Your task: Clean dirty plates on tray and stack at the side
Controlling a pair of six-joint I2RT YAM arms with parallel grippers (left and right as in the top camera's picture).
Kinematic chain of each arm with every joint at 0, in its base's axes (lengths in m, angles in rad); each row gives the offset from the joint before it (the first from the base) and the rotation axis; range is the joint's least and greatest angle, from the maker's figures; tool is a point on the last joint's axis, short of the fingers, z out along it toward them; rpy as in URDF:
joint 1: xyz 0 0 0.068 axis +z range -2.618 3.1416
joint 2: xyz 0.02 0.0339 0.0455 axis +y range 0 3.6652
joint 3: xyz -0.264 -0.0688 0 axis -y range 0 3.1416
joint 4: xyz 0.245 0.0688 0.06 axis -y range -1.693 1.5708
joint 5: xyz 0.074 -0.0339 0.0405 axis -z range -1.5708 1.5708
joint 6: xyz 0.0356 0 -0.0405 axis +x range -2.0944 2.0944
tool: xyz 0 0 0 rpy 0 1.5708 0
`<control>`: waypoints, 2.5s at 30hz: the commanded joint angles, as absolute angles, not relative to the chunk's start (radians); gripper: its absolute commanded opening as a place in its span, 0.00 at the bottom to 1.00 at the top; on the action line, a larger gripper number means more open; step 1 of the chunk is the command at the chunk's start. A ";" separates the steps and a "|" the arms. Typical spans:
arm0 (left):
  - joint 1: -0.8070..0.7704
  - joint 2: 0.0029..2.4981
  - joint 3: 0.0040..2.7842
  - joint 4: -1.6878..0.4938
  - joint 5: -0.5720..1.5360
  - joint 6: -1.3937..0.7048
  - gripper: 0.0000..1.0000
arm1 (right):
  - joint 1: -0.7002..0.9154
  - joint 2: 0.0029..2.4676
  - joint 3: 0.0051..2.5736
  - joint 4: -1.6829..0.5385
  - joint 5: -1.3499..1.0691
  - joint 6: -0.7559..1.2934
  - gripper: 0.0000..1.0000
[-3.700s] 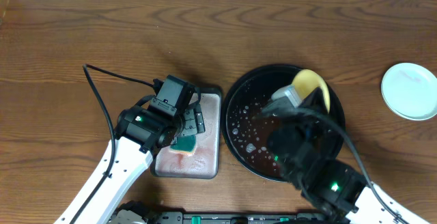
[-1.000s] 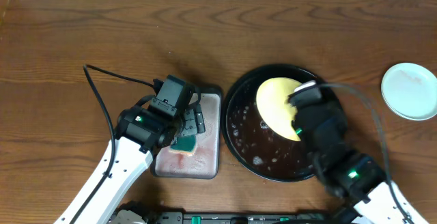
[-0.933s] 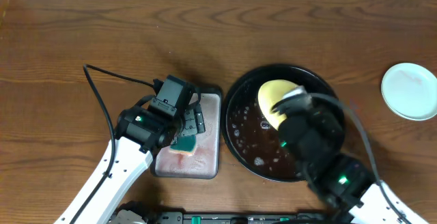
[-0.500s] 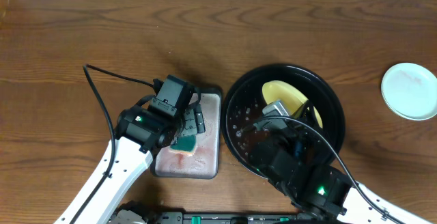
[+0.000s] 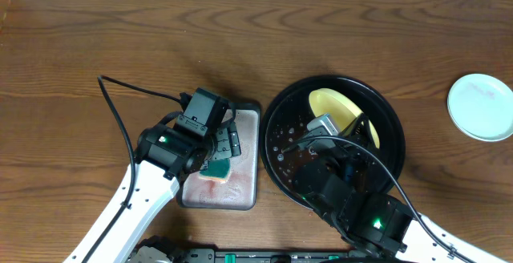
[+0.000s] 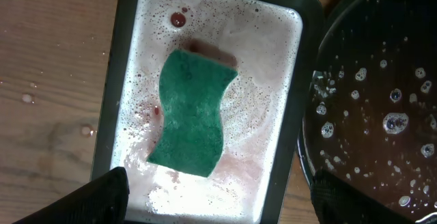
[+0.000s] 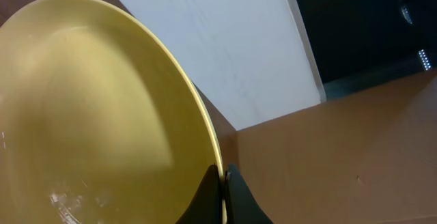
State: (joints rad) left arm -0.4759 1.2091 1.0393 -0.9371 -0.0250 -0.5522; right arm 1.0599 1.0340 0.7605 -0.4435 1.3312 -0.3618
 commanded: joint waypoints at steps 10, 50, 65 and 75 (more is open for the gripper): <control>-0.472 1.208 1.045 -0.940 -0.026 -0.553 0.85 | 1.069 1.032 0.785 -0.437 1.384 -0.380 0.01; -0.471 1.208 1.045 -0.940 -0.026 -0.553 0.85 | -0.510 1.219 0.785 -0.364 -0.166 0.450 0.01; -0.471 1.208 1.045 -0.940 -0.026 -0.553 0.85 | -0.843 1.612 0.785 0.027 -0.140 0.552 0.01; -0.472 1.208 1.045 -0.940 -0.026 -0.553 0.85 | -0.827 1.558 0.874 0.052 -0.418 0.337 0.71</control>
